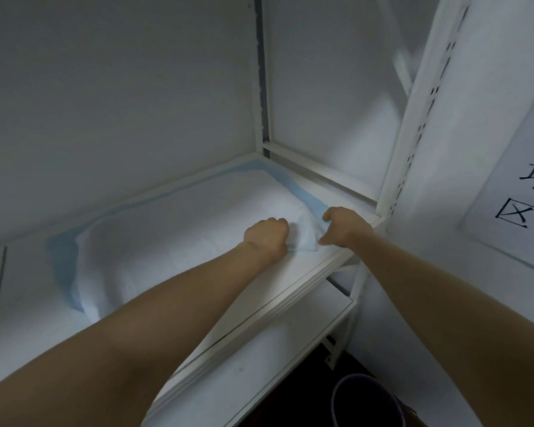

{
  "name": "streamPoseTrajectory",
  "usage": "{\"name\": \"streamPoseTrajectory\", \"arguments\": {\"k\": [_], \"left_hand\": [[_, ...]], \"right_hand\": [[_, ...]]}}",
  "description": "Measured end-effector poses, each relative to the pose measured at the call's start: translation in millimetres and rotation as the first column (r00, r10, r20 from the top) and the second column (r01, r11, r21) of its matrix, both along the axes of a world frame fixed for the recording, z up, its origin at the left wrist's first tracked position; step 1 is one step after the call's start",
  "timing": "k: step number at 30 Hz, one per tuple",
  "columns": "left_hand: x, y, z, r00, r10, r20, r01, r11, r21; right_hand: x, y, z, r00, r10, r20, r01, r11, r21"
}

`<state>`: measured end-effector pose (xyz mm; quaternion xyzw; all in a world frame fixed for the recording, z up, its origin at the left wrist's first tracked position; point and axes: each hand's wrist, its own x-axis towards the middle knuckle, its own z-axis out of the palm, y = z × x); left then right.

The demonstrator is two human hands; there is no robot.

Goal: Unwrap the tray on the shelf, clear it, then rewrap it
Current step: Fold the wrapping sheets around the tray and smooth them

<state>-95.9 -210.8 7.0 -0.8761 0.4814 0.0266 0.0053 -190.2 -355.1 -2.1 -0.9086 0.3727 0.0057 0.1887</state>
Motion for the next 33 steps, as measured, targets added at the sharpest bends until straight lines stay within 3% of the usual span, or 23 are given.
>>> {"name": "streamPoseTrajectory", "arguments": {"k": [6,10,14,16,18,19,21,23,28,32,33], "left_hand": [[2.7,-17.5,-4.0,0.999,0.046,0.016,-0.047,0.997,0.055],[2.5,-26.3,-7.5,0.997,0.072,0.041,-0.075,0.993,0.088],[0.6,-33.1,-5.7,0.995,0.085,0.051,-0.089,0.993,0.079],[-0.8,-35.4,-5.9,0.996,0.078,0.036,-0.081,0.994,0.077],[-2.2,-37.0,-6.5,0.996,0.069,0.05,-0.073,0.994,0.076],[-3.1,-37.4,-6.4,0.996,0.064,0.059,-0.068,0.995,0.072],[-3.5,-38.1,-6.7,0.996,0.052,0.072,-0.057,0.996,0.064],[-4.1,-37.9,-6.0,0.996,0.033,0.084,-0.04,0.996,0.082],[-3.4,-35.2,-3.1,0.996,-0.016,0.088,0.011,0.998,0.057],[0.1,-32.5,0.1,0.991,-0.011,0.133,0.006,0.999,0.033],[0.2,-31.8,0.6,0.99,-0.01,0.137,0.006,0.999,0.033]], "right_hand": [[12.0,-9.8,-3.4,0.999,0.026,0.021,-0.024,0.994,-0.105],[16.6,-10.7,-4.8,0.998,0.06,0.004,-0.06,0.995,-0.085],[23.7,-9.3,11.3,0.981,0.058,0.183,-0.06,0.998,0.003],[27.0,-11.4,18.1,0.957,-0.03,0.289,0.007,0.997,0.082],[28.9,-14.0,22.7,0.929,-0.168,0.33,0.079,0.961,0.265],[28.3,-14.1,25.4,0.918,-0.239,0.317,0.098,0.91,0.403],[23.4,-10.7,32.3,0.911,-0.349,0.221,0.102,0.708,0.699],[20.9,-7.4,36.9,0.911,-0.391,0.128,0.098,0.507,0.856],[29.3,-5.8,34.0,0.864,-0.501,0.036,0.149,0.326,0.934],[43.4,-6.6,29.4,0.767,-0.641,0.004,0.073,0.094,0.993],[46.5,-5.1,28.1,0.758,-0.653,0.001,0.062,0.074,0.995]]}}
